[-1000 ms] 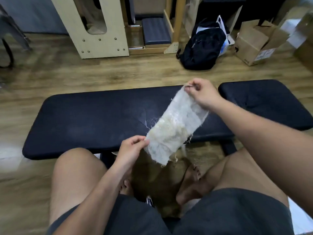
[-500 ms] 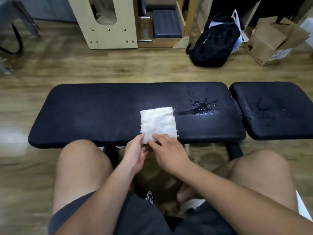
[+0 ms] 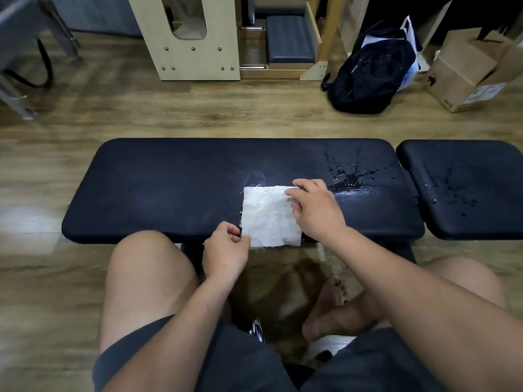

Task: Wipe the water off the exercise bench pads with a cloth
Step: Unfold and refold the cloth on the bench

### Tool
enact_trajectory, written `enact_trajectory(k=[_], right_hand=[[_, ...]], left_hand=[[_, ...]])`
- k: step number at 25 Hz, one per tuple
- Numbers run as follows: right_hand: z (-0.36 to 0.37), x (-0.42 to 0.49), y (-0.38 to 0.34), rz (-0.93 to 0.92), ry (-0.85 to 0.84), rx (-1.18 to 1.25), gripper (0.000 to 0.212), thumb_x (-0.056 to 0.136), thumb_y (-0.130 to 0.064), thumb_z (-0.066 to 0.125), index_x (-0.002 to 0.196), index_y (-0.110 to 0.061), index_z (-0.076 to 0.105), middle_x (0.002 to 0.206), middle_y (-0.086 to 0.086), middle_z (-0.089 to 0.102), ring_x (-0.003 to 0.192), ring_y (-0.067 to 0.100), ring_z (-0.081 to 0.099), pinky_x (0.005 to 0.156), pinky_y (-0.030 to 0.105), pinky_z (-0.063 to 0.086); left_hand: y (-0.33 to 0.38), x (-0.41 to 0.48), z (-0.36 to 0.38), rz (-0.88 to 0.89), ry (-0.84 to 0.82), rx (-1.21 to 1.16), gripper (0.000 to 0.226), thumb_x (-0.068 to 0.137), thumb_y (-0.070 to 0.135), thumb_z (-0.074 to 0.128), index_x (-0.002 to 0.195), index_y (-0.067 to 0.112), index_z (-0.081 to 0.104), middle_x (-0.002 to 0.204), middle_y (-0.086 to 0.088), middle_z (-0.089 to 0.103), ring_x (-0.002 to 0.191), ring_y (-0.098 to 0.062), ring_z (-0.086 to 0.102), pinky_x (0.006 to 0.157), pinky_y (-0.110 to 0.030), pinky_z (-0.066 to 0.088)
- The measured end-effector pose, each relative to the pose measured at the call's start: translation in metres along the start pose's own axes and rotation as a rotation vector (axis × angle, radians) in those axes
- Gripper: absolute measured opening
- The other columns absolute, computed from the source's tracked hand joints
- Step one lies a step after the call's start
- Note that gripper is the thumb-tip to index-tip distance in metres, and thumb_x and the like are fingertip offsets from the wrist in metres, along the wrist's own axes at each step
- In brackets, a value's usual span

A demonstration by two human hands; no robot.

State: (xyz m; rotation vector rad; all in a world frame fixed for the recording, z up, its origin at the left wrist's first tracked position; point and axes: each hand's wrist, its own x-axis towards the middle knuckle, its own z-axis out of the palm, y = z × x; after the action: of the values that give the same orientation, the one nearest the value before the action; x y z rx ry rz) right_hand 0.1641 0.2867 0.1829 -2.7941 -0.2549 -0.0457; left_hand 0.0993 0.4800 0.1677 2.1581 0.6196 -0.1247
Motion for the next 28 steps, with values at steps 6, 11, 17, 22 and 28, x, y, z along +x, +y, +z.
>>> enact_trajectory(k=[6, 11, 17, 22, 28], right_hand=[[-0.001, 0.007, -0.013, -0.122, -0.394, -0.226, 0.056, 0.087, -0.06, 0.052, 0.138, -0.038, 0.044, 0.155, -0.009, 0.026, 0.141, 0.016, 0.022, 0.112, 0.048, 0.019], [0.0, -0.007, -0.009, -0.121, -0.392, -0.225, 0.069, 0.083, -0.06, 0.057, 0.143, -0.032, 0.037, 0.16, -0.007, 0.015, 0.147, 0.014, 0.013, 0.118, 0.049, 0.005], [0.013, -0.038, -0.003, -0.25, -0.148, -0.079, 0.019, 0.075, -0.024, 0.073, 0.094, -0.022, 0.069, 0.136, -0.002, 0.055, 0.136, 0.02, 0.041, 0.112, 0.058, 0.022], [-0.041, -0.043, 0.001, 0.006, -0.149, 0.435, 0.012, 0.076, -0.019, 0.072, 0.085, -0.025, 0.065, 0.072, -0.009, 0.067, 0.064, 0.002, 0.06, 0.063, 0.018, 0.043], [-0.04, 0.011, 0.017, 0.203, -0.119, 0.228, 0.031, 0.08, -0.028, 0.073, 0.108, -0.025, 0.06, 0.1, -0.002, 0.062, 0.093, 0.018, 0.06, 0.078, 0.031, 0.049]], left_hand=[[0.016, 0.032, -0.007, 0.658, -0.009, 0.477, 0.025, 0.089, 0.032, 0.066, 0.112, 0.024, 0.062, 0.111, 0.009, 0.059, 0.104, -0.019, 0.052, 0.086, -0.036, 0.042], [0.028, 0.059, -0.012, 0.841, -0.181, 0.949, 0.047, 0.091, 0.058, 0.054, 0.131, 0.035, 0.057, 0.139, 0.018, 0.05, 0.125, -0.016, 0.039, 0.1, -0.036, 0.029], [0.013, 0.04, -0.017, 1.208, -0.155, 1.024, 0.015, 0.075, 0.034, 0.059, 0.077, 0.021, 0.067, 0.079, 0.006, 0.062, 0.085, -0.023, 0.057, 0.076, -0.037, 0.041], [0.037, 0.024, -0.038, 0.721, -0.42, 0.201, 0.006, 0.073, 0.024, 0.06, 0.078, 0.022, 0.058, 0.063, 0.006, 0.058, 0.061, -0.013, 0.053, 0.059, -0.031, 0.045], [0.06, 0.058, -0.021, 0.599, -0.282, 0.477, 0.027, 0.084, 0.02, 0.064, 0.11, 0.024, 0.056, 0.1, 0.003, 0.06, 0.09, -0.02, 0.057, 0.077, -0.04, 0.051]])
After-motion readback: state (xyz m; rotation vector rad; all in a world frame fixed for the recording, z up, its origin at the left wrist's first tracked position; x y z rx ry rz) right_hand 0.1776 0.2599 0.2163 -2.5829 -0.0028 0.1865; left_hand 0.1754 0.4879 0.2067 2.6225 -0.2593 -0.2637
